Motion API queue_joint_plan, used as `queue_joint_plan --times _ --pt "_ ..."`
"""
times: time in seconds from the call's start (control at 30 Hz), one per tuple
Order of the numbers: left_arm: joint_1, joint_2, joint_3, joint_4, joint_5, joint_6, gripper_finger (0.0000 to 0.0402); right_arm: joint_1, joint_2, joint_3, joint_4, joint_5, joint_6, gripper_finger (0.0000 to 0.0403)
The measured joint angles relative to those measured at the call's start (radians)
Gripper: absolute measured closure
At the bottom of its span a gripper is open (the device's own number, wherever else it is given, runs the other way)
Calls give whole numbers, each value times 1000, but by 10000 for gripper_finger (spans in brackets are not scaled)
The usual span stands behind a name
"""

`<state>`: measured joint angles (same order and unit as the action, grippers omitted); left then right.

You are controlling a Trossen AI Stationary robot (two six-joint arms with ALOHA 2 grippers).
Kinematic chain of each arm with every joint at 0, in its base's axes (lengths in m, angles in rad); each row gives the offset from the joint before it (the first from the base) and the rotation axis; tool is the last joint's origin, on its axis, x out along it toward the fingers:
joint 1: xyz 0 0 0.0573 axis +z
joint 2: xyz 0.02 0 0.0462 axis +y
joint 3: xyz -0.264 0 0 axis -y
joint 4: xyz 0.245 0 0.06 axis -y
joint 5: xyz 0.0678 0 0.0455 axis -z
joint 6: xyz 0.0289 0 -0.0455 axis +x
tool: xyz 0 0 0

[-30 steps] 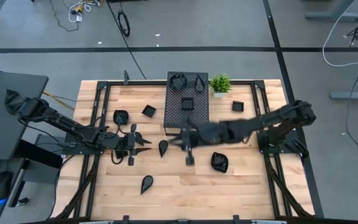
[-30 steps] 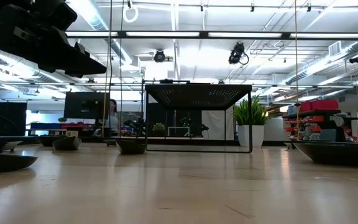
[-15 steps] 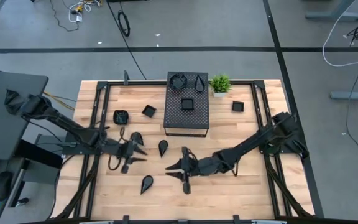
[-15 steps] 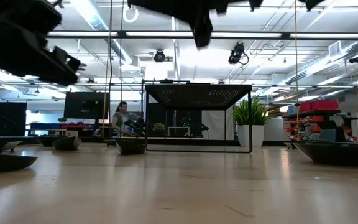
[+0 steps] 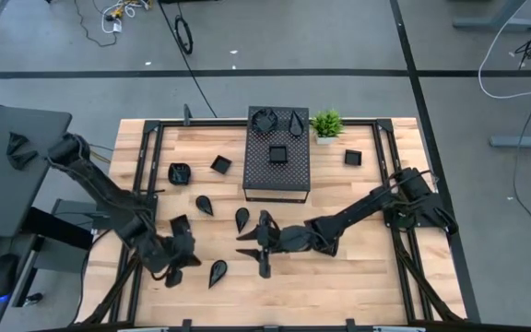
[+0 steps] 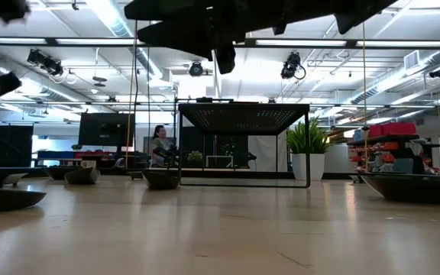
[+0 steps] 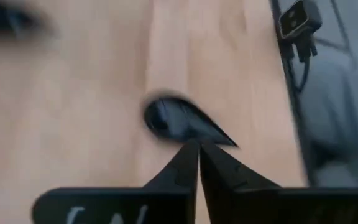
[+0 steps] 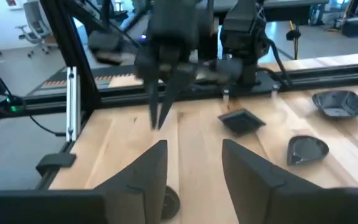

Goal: Pick & Place Mini shaped plates
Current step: Stack the black drop-shaped plate on top of the black drop-shaped plates on the shelf

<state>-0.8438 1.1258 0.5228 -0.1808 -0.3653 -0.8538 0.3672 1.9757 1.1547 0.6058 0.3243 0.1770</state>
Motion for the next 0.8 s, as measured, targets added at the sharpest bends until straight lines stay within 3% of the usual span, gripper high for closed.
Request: queue_joint_plan --times 0.17,0.23,0.43,0.57,0.8 --pt "-39 109 0 28 -4 -531 388 4 0 0 28 1 5 245" --pt "-46 156 0 50 -7 -632 371 15 0 -2 20 0 22 245" --pt "-12 261 0 108 10 -787 269 60 0 -4 20 -1 43 245" --pt "7 318 6 246 62 -785 216 81 0 -4 20 -1 43 245" --pt "43 433 89 199 134 -778 227 87 0 -4 15 0 51 245"
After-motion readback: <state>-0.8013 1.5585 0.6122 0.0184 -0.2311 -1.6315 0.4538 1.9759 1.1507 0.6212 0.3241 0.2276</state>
